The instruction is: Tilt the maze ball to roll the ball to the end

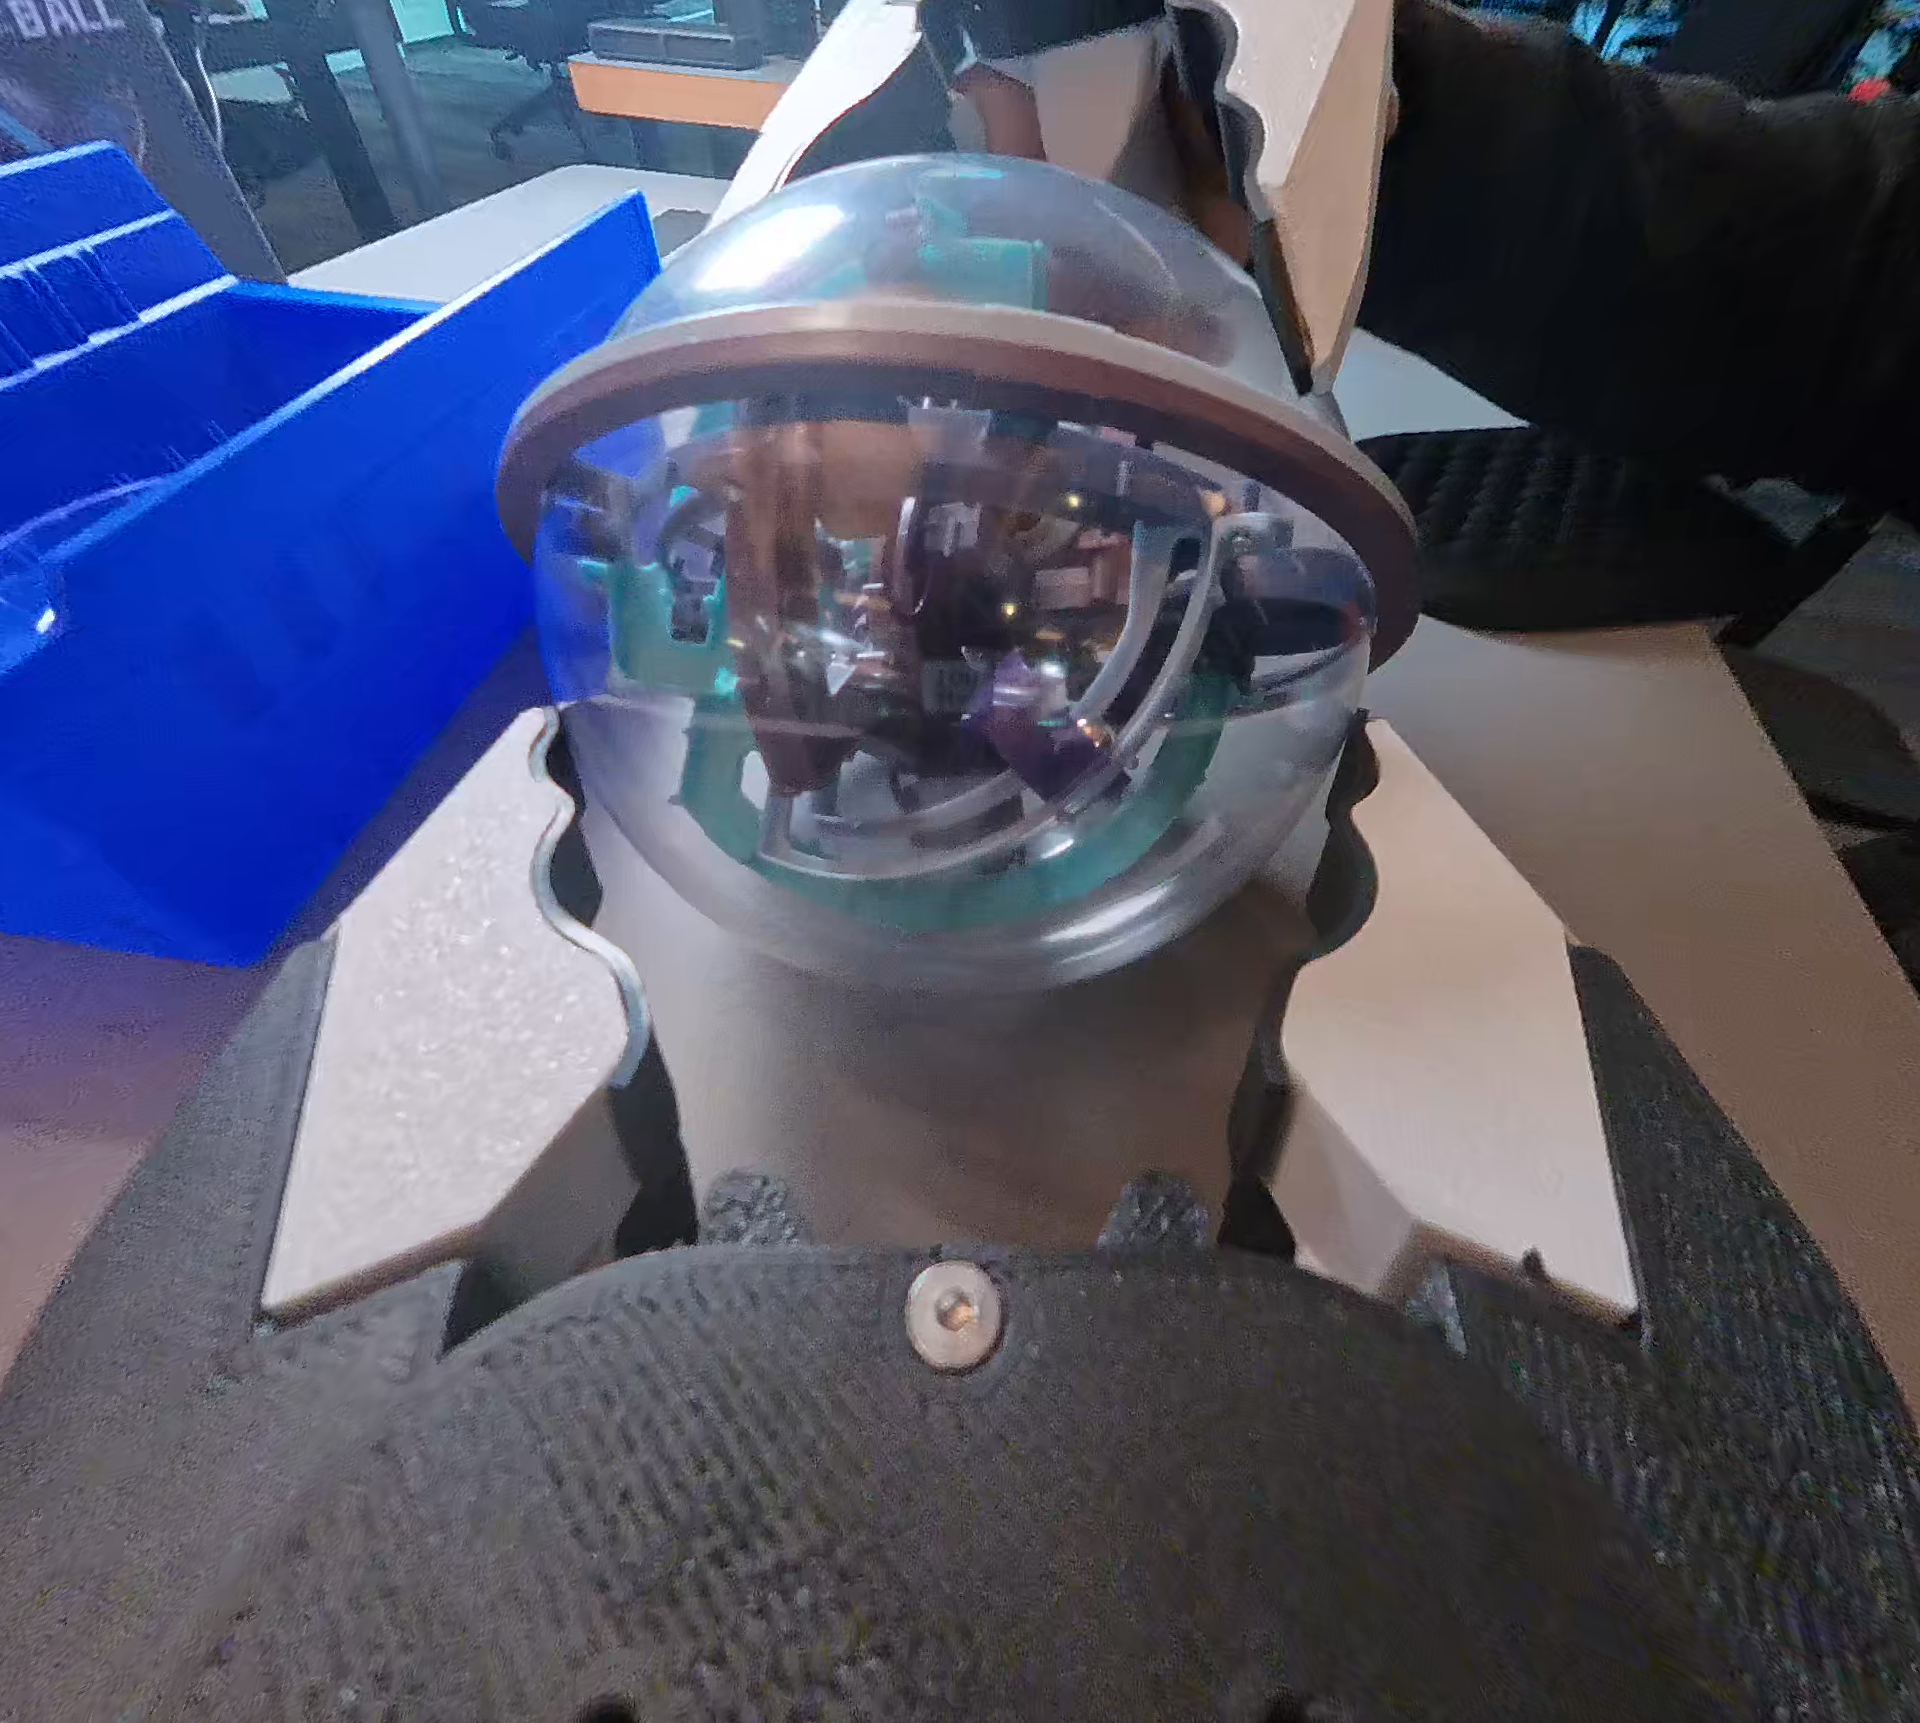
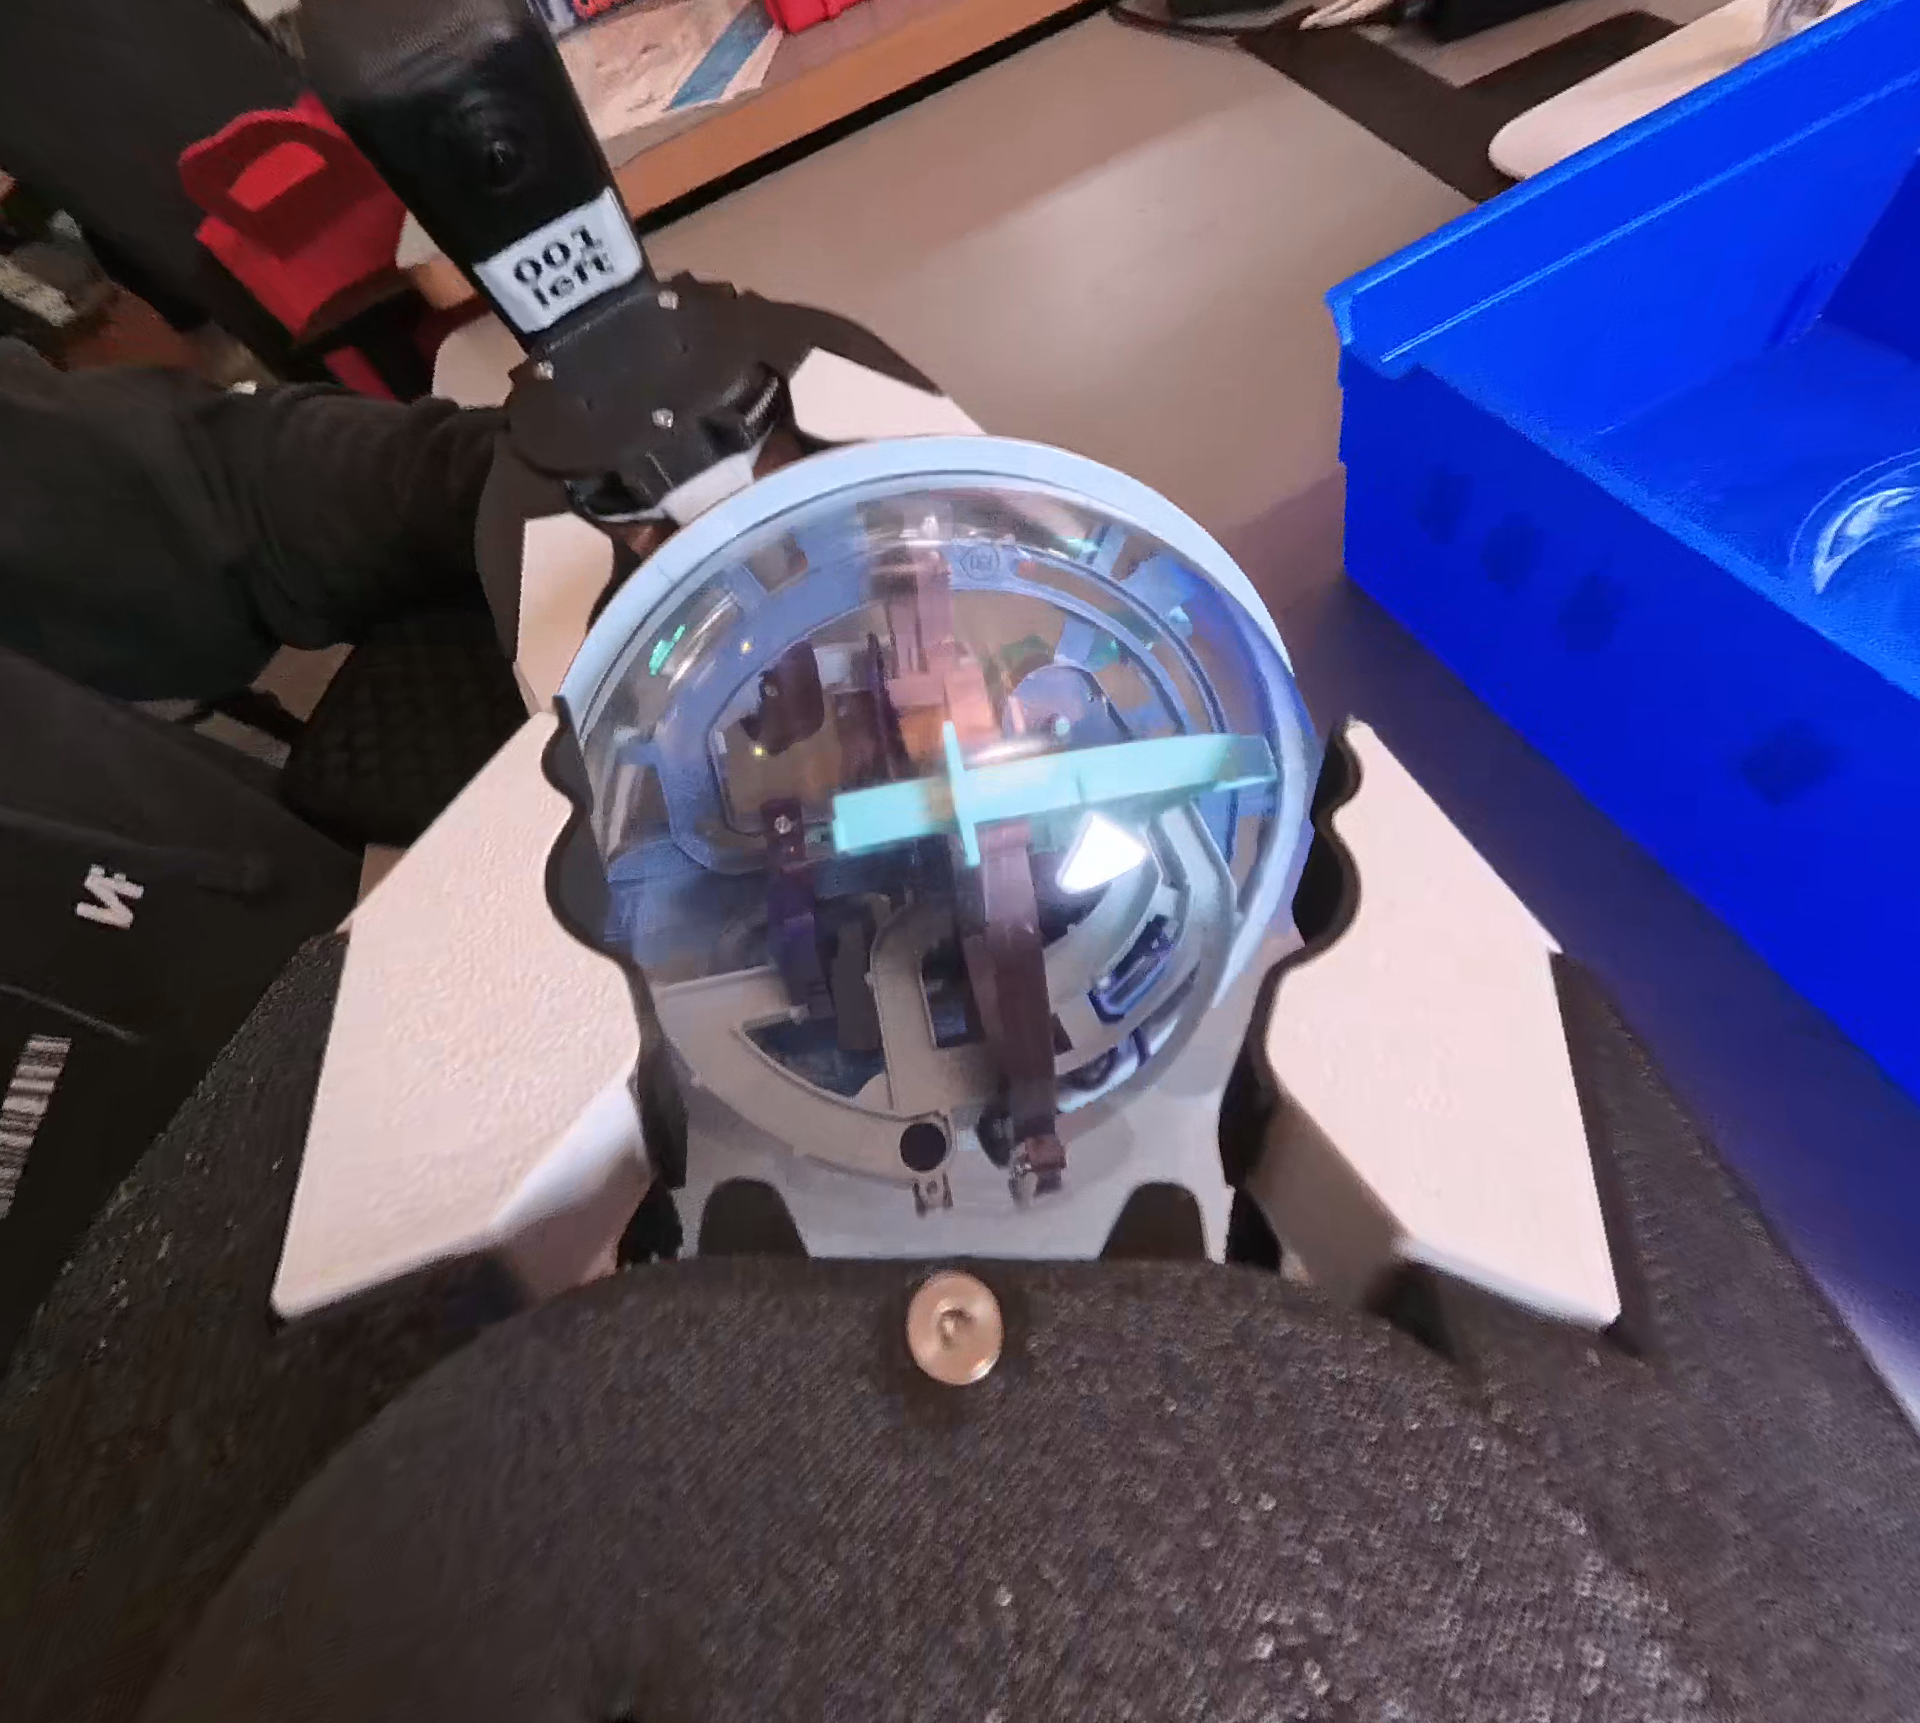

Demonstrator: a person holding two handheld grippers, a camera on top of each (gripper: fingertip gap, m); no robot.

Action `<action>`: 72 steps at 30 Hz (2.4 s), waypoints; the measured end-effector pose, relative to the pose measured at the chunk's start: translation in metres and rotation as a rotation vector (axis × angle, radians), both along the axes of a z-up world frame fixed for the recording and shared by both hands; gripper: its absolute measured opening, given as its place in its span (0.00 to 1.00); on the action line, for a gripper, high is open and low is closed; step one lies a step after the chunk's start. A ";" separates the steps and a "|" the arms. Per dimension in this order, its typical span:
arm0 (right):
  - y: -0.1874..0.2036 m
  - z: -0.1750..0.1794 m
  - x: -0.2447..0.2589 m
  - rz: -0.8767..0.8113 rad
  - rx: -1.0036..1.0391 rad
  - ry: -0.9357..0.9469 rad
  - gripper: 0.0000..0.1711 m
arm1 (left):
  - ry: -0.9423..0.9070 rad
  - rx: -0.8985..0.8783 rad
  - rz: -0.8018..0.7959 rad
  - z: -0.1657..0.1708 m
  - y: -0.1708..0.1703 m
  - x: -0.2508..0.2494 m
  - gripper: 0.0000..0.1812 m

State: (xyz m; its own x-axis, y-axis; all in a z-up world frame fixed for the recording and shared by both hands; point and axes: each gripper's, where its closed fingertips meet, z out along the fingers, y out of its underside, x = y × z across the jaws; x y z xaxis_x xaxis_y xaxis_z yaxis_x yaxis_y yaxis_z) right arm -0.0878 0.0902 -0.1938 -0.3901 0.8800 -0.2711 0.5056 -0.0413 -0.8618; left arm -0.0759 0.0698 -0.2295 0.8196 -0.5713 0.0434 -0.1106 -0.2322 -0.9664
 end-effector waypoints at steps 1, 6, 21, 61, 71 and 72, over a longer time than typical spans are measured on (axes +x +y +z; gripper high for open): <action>0.002 0.002 -0.001 -0.019 -0.011 0.027 0.78 | -0.023 -0.007 0.002 -0.001 0.001 -0.001 0.77; 0.013 0.004 0.033 -0.042 0.041 0.194 0.79 | -0.175 -0.095 0.012 -0.004 0.006 -0.004 0.77; 0.021 -0.031 0.038 -0.082 0.161 0.199 0.81 | -0.169 -0.227 0.004 -0.030 -0.001 -0.010 0.81; 0.003 -0.016 0.039 -0.055 0.246 0.291 0.80 | 0.081 -0.080 -0.053 -0.031 0.000 0.002 0.77; -0.002 -0.007 0.021 -0.068 0.244 0.185 0.78 | 0.198 0.069 -0.013 0.007 0.001 -0.009 0.82; -0.004 -0.006 0.017 -0.064 0.253 0.181 0.78 | 0.230 0.052 -0.018 0.003 0.003 -0.007 0.81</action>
State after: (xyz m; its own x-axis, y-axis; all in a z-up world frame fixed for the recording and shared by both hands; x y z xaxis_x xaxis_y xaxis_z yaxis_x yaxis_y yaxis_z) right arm -0.0709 0.0865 -0.1994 -0.3542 0.9348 0.0280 0.3461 0.1589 -0.9246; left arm -0.0827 0.0725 -0.2264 0.7944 -0.5821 -0.1735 -0.3329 -0.1784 -0.9259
